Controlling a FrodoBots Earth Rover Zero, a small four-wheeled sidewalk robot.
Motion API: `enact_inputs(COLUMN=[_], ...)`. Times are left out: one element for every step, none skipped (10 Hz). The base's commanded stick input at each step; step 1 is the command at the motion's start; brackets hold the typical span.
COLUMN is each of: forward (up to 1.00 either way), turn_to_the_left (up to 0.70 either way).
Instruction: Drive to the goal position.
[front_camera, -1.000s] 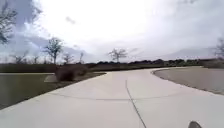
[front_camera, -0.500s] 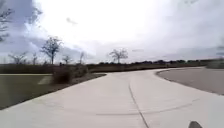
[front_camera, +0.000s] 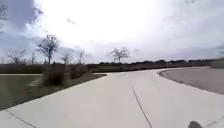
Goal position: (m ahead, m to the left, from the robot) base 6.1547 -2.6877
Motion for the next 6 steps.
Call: enact_inputs(forward=[1.00, 1.00, 1.00, 1.00, 1.00, 1.00], turn_to_the_left=[-0.21, -0.14, -0.07, 0.00, 0.00, 0.00])
